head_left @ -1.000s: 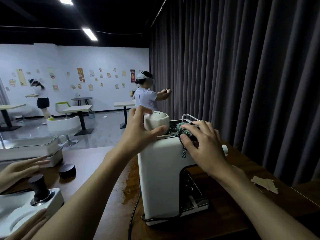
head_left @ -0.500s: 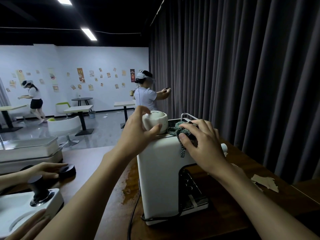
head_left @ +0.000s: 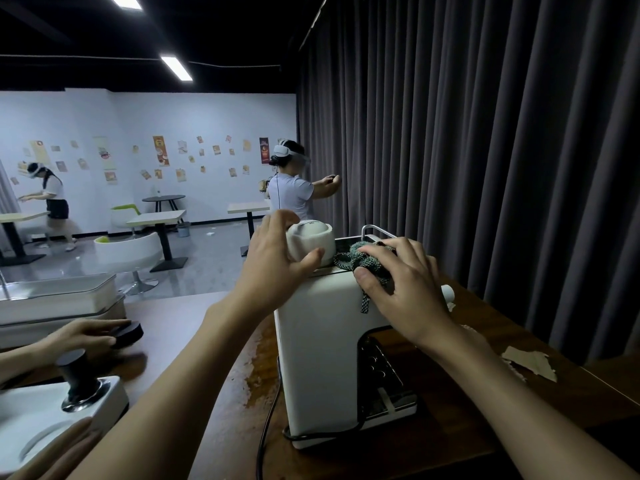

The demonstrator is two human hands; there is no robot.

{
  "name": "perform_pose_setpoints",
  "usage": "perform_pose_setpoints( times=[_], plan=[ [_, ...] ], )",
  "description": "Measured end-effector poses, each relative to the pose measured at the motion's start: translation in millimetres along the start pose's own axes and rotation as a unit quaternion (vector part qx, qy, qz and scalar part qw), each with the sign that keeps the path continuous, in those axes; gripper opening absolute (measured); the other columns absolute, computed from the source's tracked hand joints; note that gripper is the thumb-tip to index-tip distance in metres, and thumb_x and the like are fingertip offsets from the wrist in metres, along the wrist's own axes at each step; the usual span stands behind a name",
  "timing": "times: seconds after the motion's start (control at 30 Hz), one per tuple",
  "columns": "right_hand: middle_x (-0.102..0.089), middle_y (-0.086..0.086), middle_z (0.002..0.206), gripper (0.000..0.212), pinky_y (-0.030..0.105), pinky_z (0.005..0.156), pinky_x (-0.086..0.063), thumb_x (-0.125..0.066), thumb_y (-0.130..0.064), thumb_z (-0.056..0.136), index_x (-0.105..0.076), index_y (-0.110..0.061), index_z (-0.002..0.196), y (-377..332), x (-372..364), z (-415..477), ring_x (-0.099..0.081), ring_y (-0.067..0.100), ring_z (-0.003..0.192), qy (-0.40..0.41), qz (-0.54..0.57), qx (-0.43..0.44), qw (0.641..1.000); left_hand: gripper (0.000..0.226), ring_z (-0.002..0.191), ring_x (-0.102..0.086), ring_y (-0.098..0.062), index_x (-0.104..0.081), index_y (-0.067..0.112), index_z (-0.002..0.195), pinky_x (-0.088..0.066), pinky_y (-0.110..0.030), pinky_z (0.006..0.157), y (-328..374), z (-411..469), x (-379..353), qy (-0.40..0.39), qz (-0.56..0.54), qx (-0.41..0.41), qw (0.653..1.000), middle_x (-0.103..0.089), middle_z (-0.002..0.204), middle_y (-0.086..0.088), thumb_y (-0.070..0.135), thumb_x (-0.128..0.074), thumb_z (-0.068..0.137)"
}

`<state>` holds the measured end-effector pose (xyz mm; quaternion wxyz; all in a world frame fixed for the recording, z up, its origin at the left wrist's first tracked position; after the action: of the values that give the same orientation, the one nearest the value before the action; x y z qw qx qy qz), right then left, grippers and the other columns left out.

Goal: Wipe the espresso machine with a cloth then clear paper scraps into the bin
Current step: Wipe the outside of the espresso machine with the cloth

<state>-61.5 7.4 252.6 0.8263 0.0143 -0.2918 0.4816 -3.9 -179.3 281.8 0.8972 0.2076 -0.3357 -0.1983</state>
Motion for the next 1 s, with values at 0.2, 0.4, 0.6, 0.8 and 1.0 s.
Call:
perform_pose_setpoints(
  times=[0.2, 0.4, 0.6, 0.8, 1.0],
  plan=[
    [-0.054, -0.004, 0.118, 0.047, 0.033, 0.094, -0.026, -0.039, -0.057, 0.09, -0.062, -0.031, 0.122, 0, -2, 0, -0.04, 0.016, 0.123, -0.003, 0.002, -0.004, 1.0, 0.072, 0.141, -0.034, -0.02, -0.032, 0.025, 0.149, -0.031, -0.047, 0.117, -4, -1, -3, -0.017, -0.02, 0.007, 1.0, -0.04, 0.149, -0.002, 0.033, -0.07, 0.089],
    [-0.054, -0.003, 0.12, 0.048, 0.034, 0.095, -0.026, -0.039, -0.057, 0.09, -0.061, -0.03, 0.123, 0, -1, 0, -0.041, 0.018, 0.123, -0.004, -0.003, -0.006, 1.0, 0.068, 0.129, -0.043, -0.019, -0.036, 0.027, 0.143, -0.035, -0.053, 0.112, -2, 0, 1, -0.001, -0.014, -0.007, 1.0, -0.054, 0.136, 0.0, 0.034, -0.073, 0.086],
    [-0.054, -0.003, 0.121, 0.05, 0.034, 0.095, -0.026, -0.037, -0.057, 0.09, -0.061, -0.03, 0.123, -1, -1, 0, -0.04, 0.017, 0.124, -0.009, -0.002, -0.008, 1.0, 0.084, 0.133, -0.038, -0.012, -0.025, 0.032, 0.151, -0.035, -0.036, 0.11, -8, -1, -4, -0.009, -0.061, 0.005, 0.998, -0.04, 0.148, 0.001, 0.038, -0.075, 0.085],
    [-0.054, -0.003, 0.121, 0.048, 0.037, 0.097, -0.028, -0.039, -0.057, 0.09, -0.061, -0.031, 0.122, -1, -1, 0, -0.041, 0.018, 0.124, -0.008, 0.001, -0.01, 1.0, 0.071, 0.127, -0.046, -0.019, -0.037, 0.032, 0.138, -0.042, -0.049, 0.108, -8, 0, -2, -0.005, -0.046, 0.009, 0.999, -0.048, 0.134, 0.003, 0.049, -0.071, 0.078],
    [-0.054, -0.003, 0.121, 0.048, 0.039, 0.097, -0.029, -0.039, -0.056, 0.09, -0.061, -0.03, 0.123, -1, 0, 0, -0.042, 0.019, 0.124, -0.01, 0.001, -0.012, 1.0, 0.075, 0.137, -0.039, -0.016, -0.031, 0.034, 0.148, -0.036, -0.04, 0.113, -12, 0, -8, -0.028, -0.064, 0.016, 0.997, -0.041, 0.148, 0.004, 0.039, -0.074, 0.087]
  ],
)
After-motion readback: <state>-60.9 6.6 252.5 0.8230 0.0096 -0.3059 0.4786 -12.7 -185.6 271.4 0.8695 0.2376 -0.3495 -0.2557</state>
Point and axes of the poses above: each hand's wrist, its own z-axis towards the middle knuckle, its own x-axis out of the back of the hand, y = z × x, the point moved 10 cm from there along z, towards the middle knuckle
